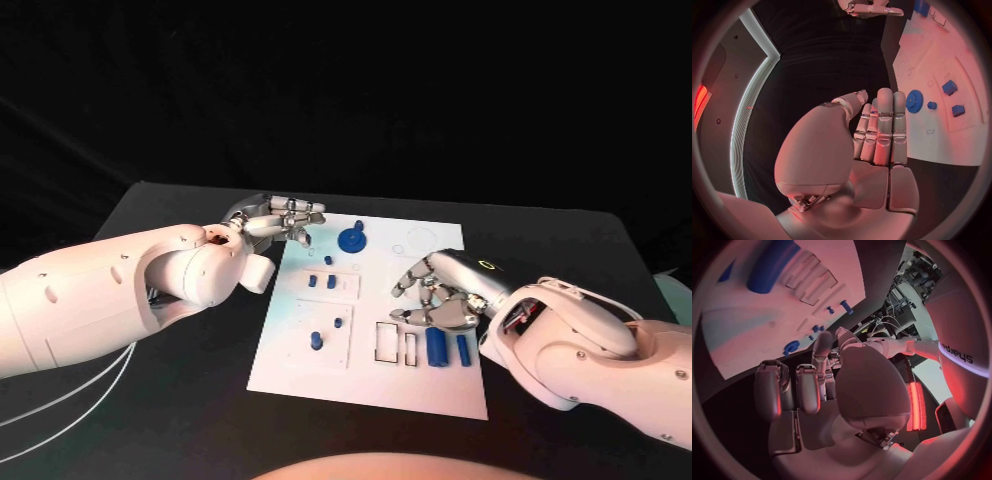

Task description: Assemble the parts on the task board

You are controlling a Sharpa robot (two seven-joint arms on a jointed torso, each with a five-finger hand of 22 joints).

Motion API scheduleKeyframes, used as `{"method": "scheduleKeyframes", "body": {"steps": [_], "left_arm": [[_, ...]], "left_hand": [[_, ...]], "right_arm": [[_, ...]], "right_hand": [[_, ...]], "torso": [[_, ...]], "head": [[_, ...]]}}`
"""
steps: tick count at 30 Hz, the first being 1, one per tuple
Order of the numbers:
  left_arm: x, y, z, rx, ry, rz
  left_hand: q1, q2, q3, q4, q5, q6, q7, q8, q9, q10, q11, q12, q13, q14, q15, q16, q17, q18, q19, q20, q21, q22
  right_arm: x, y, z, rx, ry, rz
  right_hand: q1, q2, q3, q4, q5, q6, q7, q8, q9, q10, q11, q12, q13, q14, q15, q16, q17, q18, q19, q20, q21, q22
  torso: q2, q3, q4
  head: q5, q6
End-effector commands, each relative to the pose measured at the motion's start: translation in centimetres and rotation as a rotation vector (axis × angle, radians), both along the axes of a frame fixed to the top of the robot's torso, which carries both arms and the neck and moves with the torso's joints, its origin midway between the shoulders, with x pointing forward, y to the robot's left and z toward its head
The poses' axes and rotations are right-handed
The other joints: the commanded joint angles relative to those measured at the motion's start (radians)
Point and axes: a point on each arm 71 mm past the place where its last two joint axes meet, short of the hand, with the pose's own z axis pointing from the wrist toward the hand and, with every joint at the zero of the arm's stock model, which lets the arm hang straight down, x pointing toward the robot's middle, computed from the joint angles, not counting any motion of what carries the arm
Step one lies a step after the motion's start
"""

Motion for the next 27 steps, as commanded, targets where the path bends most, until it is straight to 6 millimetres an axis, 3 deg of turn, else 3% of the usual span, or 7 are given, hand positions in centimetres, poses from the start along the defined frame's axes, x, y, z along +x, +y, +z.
{"method": "scheduleKeyframes", "body": {"steps": [1,4,8,12,16,19,27], "left_arm": [[0.0,-0.3,0.1,-0.01,-0.002,-0.021],[-0.1,-0.3,0.0,-0.009,-0.001,-0.023],[-0.1,-0.4,-0.1,-0.009,0.002,-0.026],[-0.1,-0.4,-0.2,-0.008,0.002,-0.026],[-0.1,-0.4,-0.2,-0.008,0.002,-0.026],[-0.2,-0.4,-0.2,-0.009,0.002,-0.028],[-0.2,-0.4,-0.2,-0.009,0.002,-0.028]], "left_hand": [[0.001,0.008,-0.004,0.0,0.0,-0.005,0.0,0.0,-0.001,-0.01,0.0,0.004,0.0,0.001,-0.001,-0.003,-0.001,0.013,-0.003,0.002,-0.003,-0.002],[0.001,0.008,-0.004,0.0,0.0,-0.005,0.0,0.0,-0.001,-0.01,0.0,0.004,0.0,0.001,-0.001,-0.003,-0.001,0.013,-0.003,0.002,-0.003,-0.002],[0.001,0.008,-0.004,0.0,0.0,-0.005,0.0,0.0,-0.001,-0.01,0.0,0.004,0.0,0.001,-0.001,-0.003,-0.001,0.013,-0.003,0.002,-0.003,-0.002],[0.001,0.008,-0.004,0.0,0.0,-0.005,0.0,0.0,-0.001,-0.01,0.0,0.004,0.0,0.001,-0.001,-0.003,-0.001,0.013,-0.003,0.002,-0.003,-0.002],[0.001,0.008,-0.004,0.0,0.0,-0.005,0.0,0.0,-0.001,-0.01,0.0,0.004,0.0,0.001,-0.001,-0.003,-0.001,0.013,-0.003,0.002,-0.003,-0.002],[0.001,0.008,-0.004,0.0,0.0,-0.005,0.0,0.0,-0.001,-0.01,0.0,0.004,0.0,0.001,-0.001,-0.003,-0.001,0.013,-0.003,0.002,-0.003,-0.002],[-0.002,0.009,-0.007,0.003,0.0,-0.006,0.0,0.001,-0.002,-0.012,0.0,0.008,0.0,0.001,0.0,-0.003,-0.002,0.013,-0.002,0.003,-0.005,-0.003]], "right_arm": [[-0.5,-2.3,-0.8,-0.011,0.136,-0.098],[-1.0,-4.0,-1.1,-0.054,0.131,-0.138],[-1.8,-6.0,-1.7,-0.102,0.118,-0.197],[-2.6,-6.9,-2.3,-0.13,0.109,-0.236],[-2.9,-6.9,-3.0,-0.146,0.111,-0.253],[-3.0,-6.5,-3.5,-0.15,0.119,-0.25],[-3.1,-5.7,-5.0,-0.165,0.142,-0.248]], "right_hand": [[-0.031,0.039,-0.071,0.008,0.043,-0.004,-0.005,0.033,0.045,-0.039,0.001,0.305,0.316,0.067,-0.002,0.02,0.069,-0.014,0.047,-0.012,0.02,0.222],[-0.028,0.044,-0.093,0.014,0.077,-0.001,-0.008,0.054,0.071,-0.034,-0.002,0.343,0.363,0.067,-0.004,0.021,0.072,-0.014,0.047,-0.01,0.022,0.223],[-0.029,0.053,-0.118,0.017,0.085,-0.006,-0.012,0.073,0.1,-0.025,-0.004,0.376,0.404,0.069,-0.005,0.026,0.082,-0.015,0.05,-0.011,0.029,0.225],[-0.031,0.056,-0.134,0.018,0.093,-0.012,-0.013,0.082,0.117,-0.022,-0.006,0.388,0.42,0.07,-0.006,0.028,0.087,-0.016,0.051,-0.011,0.033,0.226],[-0.039,0.058,-0.148,0.02,0.098,-0.016,-0.014,0.09,0.131,-0.018,-0.006,0.398,0.433,0.072,-0.007,0.032,0.094,-0.017,0.053,-0.012,0.037,0.227],[-0.077,0.07,-0.171,0.023,0.068,-0.02,-0.016,0.096,0.145,-0.023,-0.007,0.392,0.43,0.071,-0.007,0.031,0.091,-0.016,0.051,-0.012,0.034,0.226],[-0.094,0.075,-0.186,0.023,0.049,-0.024,-0.017,0.1,0.155,-0.026,-0.008,0.388,0.429,0.071,-0.008,0.031,0.092,-0.015,0.049,-0.012,0.03,0.225]], "torso": [[-0.004,0.0014,-0.0098],[-0.004,0.0025,-0.0129],[-0.006,0.0041,-0.0166],[-0.006,0.0024,-0.0168],[-0.006,0.0028,-0.0175],[-0.006,0.0006,-0.0141],[-0.005,0.0014,-0.012]], "head": [[-0.04,-0.004],[-0.062,-0.006],[-0.077,-0.009],[-0.091,-0.011],[-0.093,-0.012],[-0.103,-0.012],[-0.101,-0.014]]}}
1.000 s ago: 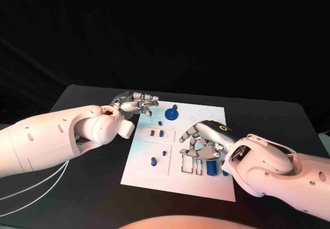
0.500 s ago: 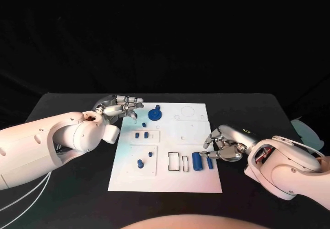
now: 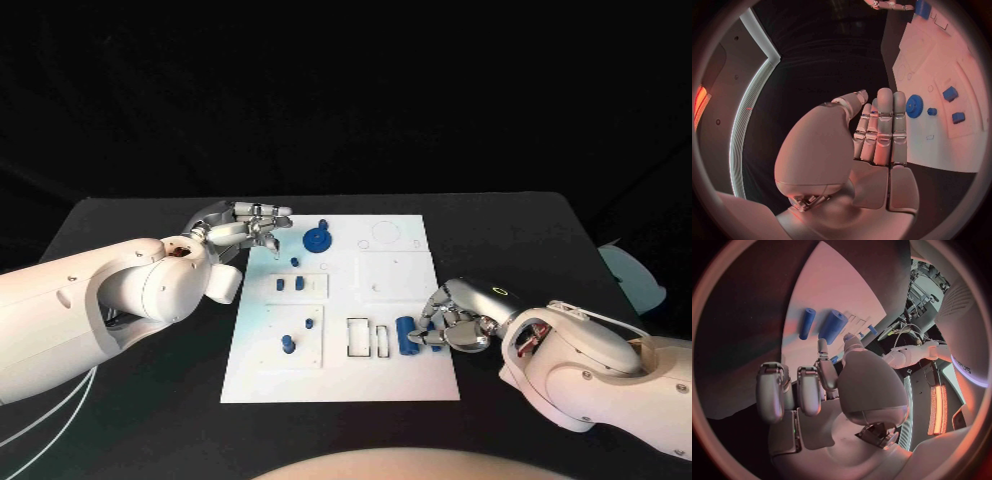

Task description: Assemble the parts on the task board

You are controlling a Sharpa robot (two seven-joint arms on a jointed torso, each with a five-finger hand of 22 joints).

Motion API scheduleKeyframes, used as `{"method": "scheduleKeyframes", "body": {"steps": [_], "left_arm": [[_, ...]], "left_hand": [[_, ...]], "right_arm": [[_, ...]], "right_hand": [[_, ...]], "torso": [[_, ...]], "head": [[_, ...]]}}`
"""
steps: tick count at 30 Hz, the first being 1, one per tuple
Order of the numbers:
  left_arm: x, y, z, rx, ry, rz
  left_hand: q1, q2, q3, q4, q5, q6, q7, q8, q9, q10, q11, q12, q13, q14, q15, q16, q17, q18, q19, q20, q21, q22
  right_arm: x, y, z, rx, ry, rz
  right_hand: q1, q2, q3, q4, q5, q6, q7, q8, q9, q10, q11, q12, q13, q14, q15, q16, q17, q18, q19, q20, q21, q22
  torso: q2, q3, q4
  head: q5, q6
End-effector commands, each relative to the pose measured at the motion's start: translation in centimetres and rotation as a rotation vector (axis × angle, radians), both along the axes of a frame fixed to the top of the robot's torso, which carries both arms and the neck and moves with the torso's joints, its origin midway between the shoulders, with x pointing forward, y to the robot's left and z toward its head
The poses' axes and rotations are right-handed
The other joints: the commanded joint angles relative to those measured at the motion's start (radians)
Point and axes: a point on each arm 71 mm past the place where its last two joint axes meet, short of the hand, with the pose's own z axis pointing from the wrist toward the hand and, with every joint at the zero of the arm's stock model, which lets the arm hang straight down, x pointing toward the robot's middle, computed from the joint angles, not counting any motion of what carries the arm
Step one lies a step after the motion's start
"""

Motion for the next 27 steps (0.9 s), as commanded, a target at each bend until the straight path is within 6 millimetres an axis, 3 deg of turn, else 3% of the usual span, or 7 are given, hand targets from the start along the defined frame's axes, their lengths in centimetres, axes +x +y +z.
{"method": "scheduleKeyframes", "body": {"steps": [1,12,18,27], "left_arm": [[-0.1,-0.2,0.2,-0.011,-0.006,-0.018],[-0.2,-0.1,0.2,-0.012,-0.006,-0.019],[-0.2,-0.1,0.2,-0.011,-0.004,-0.02],[-0.3,-0.2,0.2,-0.013,0.0,-0.027]], "left_hand": [[-0.002,0.009,-0.007,0.003,0.0,-0.006,0.0,0.001,-0.001,-0.005,0.0,0.007,0.0,0.001,0.0,-0.003,-0.002,0.013,-0.002,0.003,-0.005,-0.001],[-0.004,0.01,-0.008,0.004,0.0,-0.007,0.0,0.002,-0.001,-0.006,0.0,0.009,0.0,0.001,0.0,-0.003,-0.002,0.013,-0.002,0.003,-0.006,-0.002],[-0.005,0.01,-0.009,0.005,0.0,-0.007,0.0,0.002,-0.002,-0.006,0.001,0.01,0.0,0.001,0.0,-0.003,-0.003,0.013,-0.002,0.004,-0.007,-0.002],[-0.007,0.011,-0.009,0.006,0.0,-0.007,0.0,0.003,-0.002,-0.007,0.001,0.011,0.0,0.002,0.0,-0.003,-0.003,0.013,-0.002,0.004,-0.007,-0.002]], "right_arm": [[0.1,0.1,-0.5,-0.036,-0.011,-0.017],[0.2,1.1,-1.8,-0.056,0.009,-0.009],[0.5,1.3,-2.5,-0.072,0.031,-0.019],[0.5,2.2,-3.3,-0.077,0.049,-0.026]], "right_hand": [[-0.008,0.0,-0.008,0.0,-0.005,-0.008,-0.001,0.003,0.001,0.001,-0.001,-0.007,-0.002,0.072,0.003,0.003,0.09,-0.015,0.049,-0.006,-0.003,0.225],[-0.014,0.002,-0.014,0.001,-0.007,-0.008,-0.002,0.006,0.006,0.0,-0.001,-0.008,-0.001,0.072,0.002,0.002,0.088,-0.015,0.048,-0.006,-0.006,0.224],[-0.021,0.005,-0.019,0.001,-0.009,-0.008,-0.003,0.008,0.011,0.0,-0.002,-0.008,0.0,0.071,0.002,0.002,0.087,-0.015,0.048,-0.006,-0.007,0.224],[-0.017,0.012,-0.021,-0.001,-0.005,-0.008,-0.005,0.012,0.019,0.002,-0.003,-0.006,0.005,0.072,0.001,0.003,0.09,-0.015,0.048,-0.007,-0.006,0.224]], "torso": [[0.001,-0.0009,0.0015],[0.001,0.0003,0.0014],[0.001,-0.0008,0.0005],[0.001,0.0003,0.0019]], "head": [[0.002,-0.003],[0.01,-0.006],[0.015,-0.008],[0.015,-0.009]]}}
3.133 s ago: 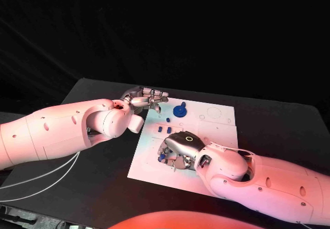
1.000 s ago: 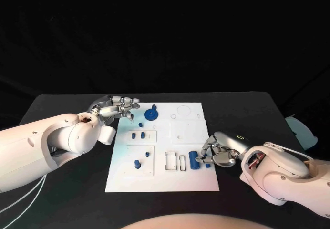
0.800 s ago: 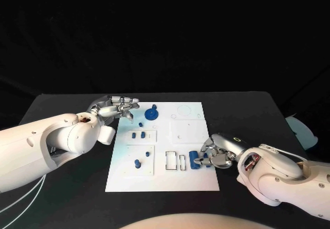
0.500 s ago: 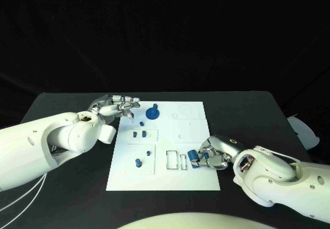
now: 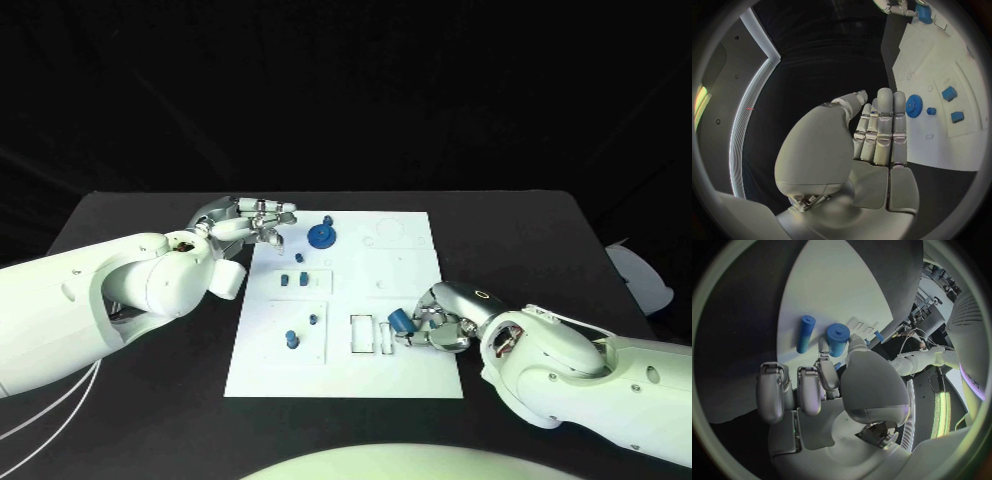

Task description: Assemble the parts on the task board

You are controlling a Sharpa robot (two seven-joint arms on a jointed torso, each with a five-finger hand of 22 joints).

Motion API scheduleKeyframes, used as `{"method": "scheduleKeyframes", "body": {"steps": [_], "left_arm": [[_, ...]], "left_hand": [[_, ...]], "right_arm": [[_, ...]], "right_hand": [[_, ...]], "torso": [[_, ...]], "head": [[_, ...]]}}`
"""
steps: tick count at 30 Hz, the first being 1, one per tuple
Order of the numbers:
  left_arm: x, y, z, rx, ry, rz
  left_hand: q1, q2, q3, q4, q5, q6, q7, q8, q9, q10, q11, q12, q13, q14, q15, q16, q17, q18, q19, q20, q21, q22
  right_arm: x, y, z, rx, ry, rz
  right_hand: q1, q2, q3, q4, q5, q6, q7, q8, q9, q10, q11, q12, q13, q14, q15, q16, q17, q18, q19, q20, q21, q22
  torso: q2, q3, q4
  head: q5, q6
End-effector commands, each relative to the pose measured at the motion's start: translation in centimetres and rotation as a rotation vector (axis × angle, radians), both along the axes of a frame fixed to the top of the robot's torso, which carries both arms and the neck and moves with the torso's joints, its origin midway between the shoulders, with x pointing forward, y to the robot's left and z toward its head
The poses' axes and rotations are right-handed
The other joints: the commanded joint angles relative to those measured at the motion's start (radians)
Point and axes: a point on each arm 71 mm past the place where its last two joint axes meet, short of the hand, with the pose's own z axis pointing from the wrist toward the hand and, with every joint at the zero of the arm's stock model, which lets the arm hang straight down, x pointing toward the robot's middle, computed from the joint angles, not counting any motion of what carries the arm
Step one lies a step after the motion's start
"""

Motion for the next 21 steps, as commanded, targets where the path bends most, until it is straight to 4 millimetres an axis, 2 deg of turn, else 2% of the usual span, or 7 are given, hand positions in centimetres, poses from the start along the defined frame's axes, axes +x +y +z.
{"method": "scheduleKeyframes", "body": {"steps": [1,8,15,21], "left_arm": [[-0.1,-0.3,0.1,-0.011,0.0,-0.023],[-0.1,-0.2,0.1,-0.01,0.001,-0.022],[-0.1,-0.1,0.1,-0.009,0.002,-0.021],[-0.1,-0.1,0.1,-0.009,0.003,-0.021]], "left_hand": [[-0.001,0.006,-0.006,0.003,0.0,-0.007,0.0,0.003,-0.001,-0.007,0.001,0.005,0.0,0.003,-0.001,-0.003,-0.001,0.013,-0.002,0.004,-0.004,-0.001],[-0.001,0.006,-0.006,0.003,0.0,-0.007,0.0,0.003,-0.001,-0.007,0.001,0.005,0.0,0.003,-0.001,-0.003,-0.001,0.013,-0.002,0.004,-0.004,-0.001],[-0.001,0.006,-0.006,0.003,0.0,-0.007,0.0,0.003,-0.001,-0.007,0.001,0.005,0.0,0.003,-0.001,-0.003,-0.001,0.013,-0.002,0.004,-0.004,-0.001],[-0.003,0.007,-0.007,0.004,0.0,-0.008,0.0,0.003,-0.001,-0.009,0.001,0.007,0.0,0.003,-0.001,-0.003,-0.001,0.013,-0.002,0.004,-0.005,-0.002]], "right_arm": [[-0.3,-0.1,-1.0,-0.04,0.037,-0.014],[-0.4,0.1,-0.8,-0.028,0.014,-0.024],[-0.8,0.1,0.2,0.063,-0.013,-0.073],[-1.2,0.9,1.7,0.166,-0.048,-0.08]], "right_hand": [[-0.001,0.009,-0.006,0.0,0.003,-0.004,-0.002,-0.001,0.002,0.002,-0.004,-0.001,0.004,0.072,0.001,0.003,0.09,-0.015,0.048,-0.007,-0.005,0.225],[0.034,0.02,-0.005,-0.003,0.032,-0.003,-0.005,0.008,0.02,0.006,-0.007,0.004,0.014,0.073,-0.002,0.006,0.096,-0.016,0.049,-0.009,-0.002,0.225],[0.095,0.043,0.008,-0.006,0.107,0.007,-0.015,0.017,0.04,0.015,-0.016,0.007,0.024,0.076,-0.01,0.013,0.111,-0.02,0.058,-0.016,0.02,0.232],[0.125,0.055,0.016,-0.007,0.145,0.016,-0.022,0.018,0.049,0.023,-0.023,0.01,0.031,0.079,-0.015,0.019,0.123,-0.023,0.064,-0.02,0.033,0.235]], "torso": [[-0.001,0.0002,0.0012],[-0.001,0.0002,-0.001],[0.0,0.0007,-0.001],[0.0,0.0001,-0.0003]], "head": [[-0.001,-0.001],[0.001,0.001],[0.001,0.004],[-0.004,0.003]]}}
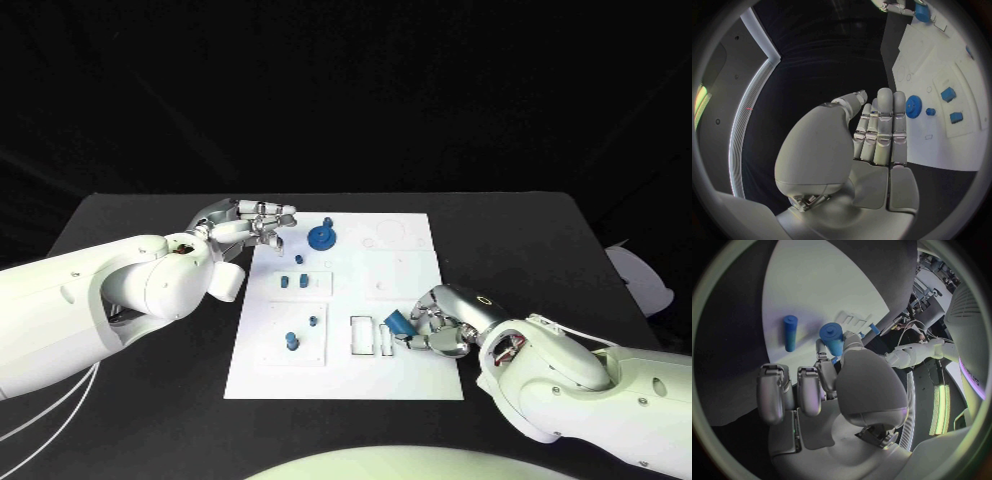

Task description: Assemble the parts on the task board

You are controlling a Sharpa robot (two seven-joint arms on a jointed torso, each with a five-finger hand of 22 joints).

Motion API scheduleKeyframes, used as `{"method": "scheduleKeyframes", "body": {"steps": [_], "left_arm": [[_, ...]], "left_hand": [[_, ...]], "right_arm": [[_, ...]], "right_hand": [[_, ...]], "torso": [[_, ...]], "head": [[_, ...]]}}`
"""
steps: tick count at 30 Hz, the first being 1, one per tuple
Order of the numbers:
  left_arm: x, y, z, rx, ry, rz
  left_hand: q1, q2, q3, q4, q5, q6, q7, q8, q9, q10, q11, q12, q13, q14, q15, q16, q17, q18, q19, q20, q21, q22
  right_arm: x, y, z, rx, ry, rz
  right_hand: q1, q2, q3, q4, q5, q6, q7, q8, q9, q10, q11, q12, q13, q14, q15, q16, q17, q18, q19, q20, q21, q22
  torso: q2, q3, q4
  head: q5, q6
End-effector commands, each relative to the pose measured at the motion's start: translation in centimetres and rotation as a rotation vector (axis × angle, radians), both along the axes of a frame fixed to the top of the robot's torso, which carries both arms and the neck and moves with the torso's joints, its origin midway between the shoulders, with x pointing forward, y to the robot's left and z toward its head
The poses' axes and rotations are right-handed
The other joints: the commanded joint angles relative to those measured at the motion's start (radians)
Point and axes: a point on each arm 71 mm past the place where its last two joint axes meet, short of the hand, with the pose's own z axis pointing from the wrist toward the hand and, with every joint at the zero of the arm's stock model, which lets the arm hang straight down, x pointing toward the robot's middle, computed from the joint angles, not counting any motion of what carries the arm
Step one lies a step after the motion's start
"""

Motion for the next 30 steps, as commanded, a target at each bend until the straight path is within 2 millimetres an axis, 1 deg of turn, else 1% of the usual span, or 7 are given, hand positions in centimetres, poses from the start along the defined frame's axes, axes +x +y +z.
{"method": "scheduleKeyframes", "body": {"steps": [1,8,13,17,24,28,30], "left_arm": [[-0.1,-0.3,0.1,-0.01,-0.002,-0.019],[-0.1,-0.4,0.1,-0.011,-0.001,-0.022],[0.0,-0.3,0.1,-0.011,-0.001,-0.022],[-0.1,-0.4,0.1,-0.011,0.0,-0.024],[-0.1,-0.5,0.1,-0.012,0.002,-0.027],[-0.2,-0.5,0.1,-0.013,0.002,-0.029],[-0.2,-0.5,0.1,-0.013,0.002,-0.029]], "left_hand": [[-0.003,0.007,-0.003,0.0,0.0,-0.008,0.0,0.003,-0.002,-0.009,0.001,0.003,0.0,0.003,-0.001,-0.003,-0.002,0.013,-0.002,0.004,-0.005,-0.001],[-0.003,0.007,-0.003,0.0,0.0,-0.008,0.0,0.003,-0.002,-0.009,0.001,0.003,0.0,0.003,-0.001,-0.003,-0.002,0.013,-0.002,0.004,-0.005,-0.001],[-0.002,0.007,-0.003,0.0,0.0,-0.009,0.0,0.004,-0.002,-0.01,0.001,0.004,0.0,0.003,-0.001,-0.003,-0.002,0.013,-0.002,0.004,-0.005,-0.001],[-0.002,0.007,-0.003,0.0,0.0,-0.009,0.0,0.004,-0.002,-0.01,0.001,0.004,0.0,0.003,-0.001,-0.003,-0.002,0.013,-0.002,0.004,-0.005,-0.001],[-0.002,0.007,-0.003,0.0,0.0,-0.009,0.0,0.004,-0.002,-0.01,0.001,0.004,0.0,0.003,-0.001,-0.003,-0.002,0.013,-0.002,0.004,-0.005,-0.001],[0.0,0.008,-0.003,-0.001,0.001,-0.009,0.0,0.004,-0.002,-0.011,0.0,0.005,0.0,0.003,-0.001,-0.003,-0.002,0.014,-0.002,0.004,-0.006,-0.001],[0.0,0.008,-0.003,-0.001,0.001,-0.009,0.0,0.004,-0.002,-0.011,0.0,0.005,0.0,0.003,-0.001,-0.003,-0.002,0.014,-0.002,0.004,-0.006,-0.001]], "right_arm": [[0.0,0.5,1.0,0.092,-0.027,-0.033],[0.0,1.7,1.3,0.134,-0.009,-0.016],[0.0,2.7,0.9,0.143,0.028,0.0],[0.0,3.3,0.7,0.152,0.052,0.008],[0.0,3.8,0.2,0.143,0.087,0.015],[0.0,3.9,0.1,0.139,0.1,0.018],[0.0,4.0,0.0,0.135,0.108,0.02]], "right_hand": [[0.029,0.02,0.012,-0.001,0.008,0.016,-0.022,0.009,0.027,0.004,-0.005,0.007,0.004,0.079,-0.008,0.004,0.125,-0.008,0.064,-0.006,0.006,0.235],[0.038,0.022,0.014,-0.002,0.013,0.018,-0.024,0.008,0.029,0.005,-0.006,0.005,0.003,0.079,-0.009,0.004,0.125,-0.008,0.063,-0.007,0.005,0.234],[0.037,0.021,0.013,-0.001,0.011,0.017,-0.023,0.007,0.029,0.005,-0.006,0.005,0.003,0.079,-0.009,0.004,0.126,-0.007,0.063,-0.007,0.004,0.234],[0.031,0.022,0.009,0.004,0.007,0.02,-0.023,0.007,0.031,0.007,-0.005,0.006,0.005,0.079,-0.009,0.005,0.127,-0.007,0.063,-0.008,0.004,0.234],[-0.024,0.033,-0.018,0.007,-0.014,0.036,-0.027,0.011,0.044,0.021,-0.008,0.019,0.024,0.08,-0.011,0.007,0.131,-0.008,0.063,-0.009,0.006,0.234],[-0.032,0.034,-0.023,0.007,-0.019,0.037,-0.028,0.01,0.045,0.022,-0.009,0.019,0.026,0.08,-0.011,0.007,0.131,-0.008,0.063,-0.01,0.005,0.234],[-0.035,0.034,-0.025,0.007,-0.021,0.037,-0.028,0.01,0.046,0.023,-0.009,0.021,0.028,0.08,-0.011,0.007,0.131,-0.008,0.063,-0.01,0.006,0.234]], "torso": [[0.0,-0.0004,0.0012],[0.0,-0.002,0.002],[0.001,-0.0007,0.0014],[0.001,-0.0013,0.0036],[0.002,-0.0013,0.0028],[0.001,-0.0023,0.0025],[0.001,-0.0012,0.0034]], "head": [[-0.004,-0.001],[-0.003,-0.002],[-0.003,-0.001],[0.0,0.0],[-0.001,-0.006],[-0.002,-0.007],[0.0,-0.009]]}}
